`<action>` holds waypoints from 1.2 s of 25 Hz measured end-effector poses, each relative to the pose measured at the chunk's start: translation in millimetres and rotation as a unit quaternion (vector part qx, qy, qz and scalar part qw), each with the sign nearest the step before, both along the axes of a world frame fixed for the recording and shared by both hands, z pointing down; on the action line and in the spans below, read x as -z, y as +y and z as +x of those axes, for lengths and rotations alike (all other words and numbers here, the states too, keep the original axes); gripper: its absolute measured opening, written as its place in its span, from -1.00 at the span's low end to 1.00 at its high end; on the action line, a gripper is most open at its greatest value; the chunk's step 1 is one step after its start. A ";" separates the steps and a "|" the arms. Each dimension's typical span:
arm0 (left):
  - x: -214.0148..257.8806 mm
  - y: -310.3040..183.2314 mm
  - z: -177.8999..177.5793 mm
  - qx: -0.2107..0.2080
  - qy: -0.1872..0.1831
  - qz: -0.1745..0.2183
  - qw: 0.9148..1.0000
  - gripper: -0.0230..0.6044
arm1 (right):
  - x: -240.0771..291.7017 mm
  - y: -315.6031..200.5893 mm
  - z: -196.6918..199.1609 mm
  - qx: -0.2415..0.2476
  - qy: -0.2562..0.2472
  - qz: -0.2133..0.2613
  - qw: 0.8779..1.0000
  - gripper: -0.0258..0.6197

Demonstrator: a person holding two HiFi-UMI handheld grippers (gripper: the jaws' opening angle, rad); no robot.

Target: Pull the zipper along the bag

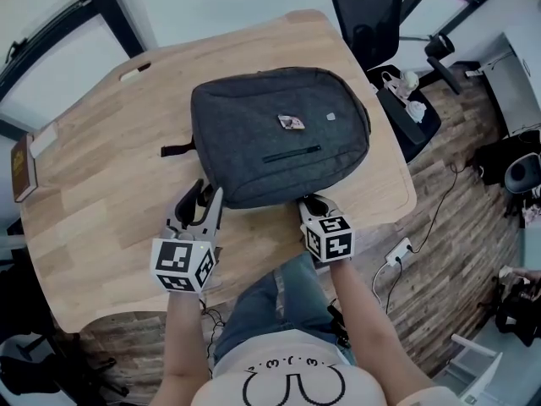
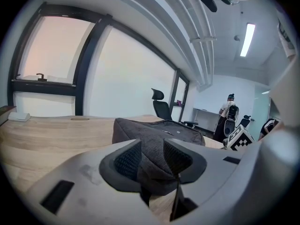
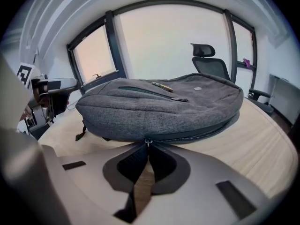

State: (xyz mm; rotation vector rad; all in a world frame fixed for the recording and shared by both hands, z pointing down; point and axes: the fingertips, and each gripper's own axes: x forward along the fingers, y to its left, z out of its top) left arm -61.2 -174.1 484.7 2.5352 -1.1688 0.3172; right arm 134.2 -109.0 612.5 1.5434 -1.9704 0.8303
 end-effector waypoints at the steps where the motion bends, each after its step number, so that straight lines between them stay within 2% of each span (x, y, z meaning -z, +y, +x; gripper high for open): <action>1: 0.7 0.5 0.0 -0.001 0.001 0.001 1.000 -0.48 | 0.5 0.5 0.4 0.001 -0.007 -0.001 1.000 -0.73; 4: 1.6 3.6 4.4 -0.013 0.001 0.002 1.000 -0.48 | 1.7 3.1 0.8 0.014 -0.027 -0.016 0.999 -0.74; 7: -0.7 9.1 17.1 -0.023 -0.015 0.005 1.000 -0.48 | 1.2 9.6 1.8 0.030 -0.055 -0.046 0.997 -0.74; 10: -2.6 7.8 30.4 0.011 -0.034 0.010 0.999 -0.48 | 0.4 12.2 2.3 0.044 -0.072 -0.074 0.994 -0.74; 17: -33.6 10.4 63.2 0.048 -0.152 -0.006 0.987 -0.39 | 0.0 14.4 6.5 0.105 -0.037 -0.109 0.988 -0.74; 22: -56.8 9.8 60.2 0.084 -0.227 -0.013 0.970 -0.39 | -6.3 19.1 14.2 0.148 -0.017 -0.138 0.979 -0.73; 25: -60.4 8.4 57.3 0.095 -0.237 -0.025 0.967 -0.38 | -6.5 19.2 23.0 0.176 -0.002 -0.150 0.973 -0.73; 30: -63.8 8.1 55.8 0.108 -0.235 -0.033 0.965 -0.37 | -6.0 18.6 51.5 0.219 0.031 -0.155 0.963 -0.73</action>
